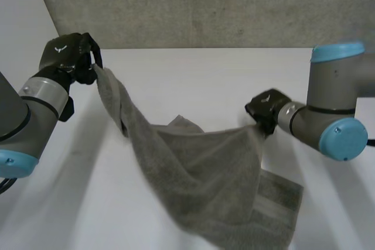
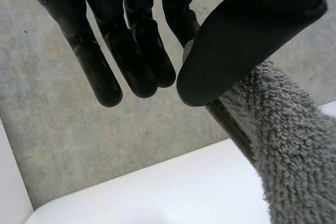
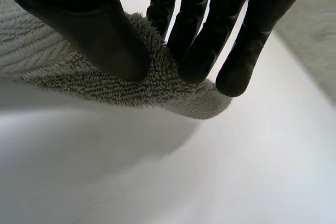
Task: Fold the towel.
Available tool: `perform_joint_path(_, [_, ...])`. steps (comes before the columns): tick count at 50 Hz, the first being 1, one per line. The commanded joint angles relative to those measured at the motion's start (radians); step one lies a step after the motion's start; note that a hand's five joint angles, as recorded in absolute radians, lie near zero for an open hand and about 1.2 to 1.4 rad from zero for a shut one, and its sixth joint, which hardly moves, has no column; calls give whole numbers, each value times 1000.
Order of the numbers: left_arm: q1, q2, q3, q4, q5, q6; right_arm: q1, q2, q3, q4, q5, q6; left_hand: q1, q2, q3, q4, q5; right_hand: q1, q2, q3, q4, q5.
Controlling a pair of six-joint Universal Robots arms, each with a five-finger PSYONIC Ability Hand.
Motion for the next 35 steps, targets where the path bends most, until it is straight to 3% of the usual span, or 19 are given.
perform_joint_path(1, [2, -18, 90, 3, 0, 1, 8, -36, -121, -27, 12, 8, 200, 178, 179, 178, 187, 76, 81, 60, 55, 70])
perform_joint_path(7, [-3, -106, 341, 7, -6, 50, 16, 38, -465, -127, 25, 2, 200, 178, 179, 178, 187, 76, 81, 60, 55, 70])
perform_joint_path(9, [-7, -161, 541, 3, -18, 67, 30, 82, -702, -211, 55, 5, 200, 178, 179, 178, 187, 76, 81, 60, 55, 70])
perform_joint_path(12, [-7, -182, 677, 7, -18, 62, 47, 91, -868, -286, 97, 6, 200, 178, 179, 178, 187, 76, 81, 60, 55, 70])
perform_joint_path(15, [-9, -182, 752, 11, -18, 53, 53, 81, -913, -297, 108, 14, 200, 178, 179, 178, 187, 76, 81, 60, 55, 70])
perform_joint_path(21, [-4, -173, 757, 6, -18, 21, 51, 36, -844, -204, 104, 48, 200, 178, 179, 178, 187, 76, 81, 60, 55, 70])
perform_joint_path(23, [0, -170, 702, 1, -8, 4, 50, 18, -743, -103, 89, 52, 200, 178, 179, 178, 187, 76, 81, 60, 55, 70])
perform_joint_path(29, [3, -162, 529, 15, 6, 7, 50, 4, -542, -6, 46, 48, 200, 178, 179, 178, 187, 76, 81, 60, 55, 70])
perform_joint_path(31, [3, -167, 406, 38, 56, 10, 50, -8, -378, -1, 6, 39, 200, 178, 179, 178, 187, 76, 81, 60, 55, 70])
perform_joint_path(35, [7, -175, 276, 72, 133, 16, 48, -8, -232, -32, -26, 22, 200, 178, 179, 178, 187, 76, 81, 60, 55, 70])
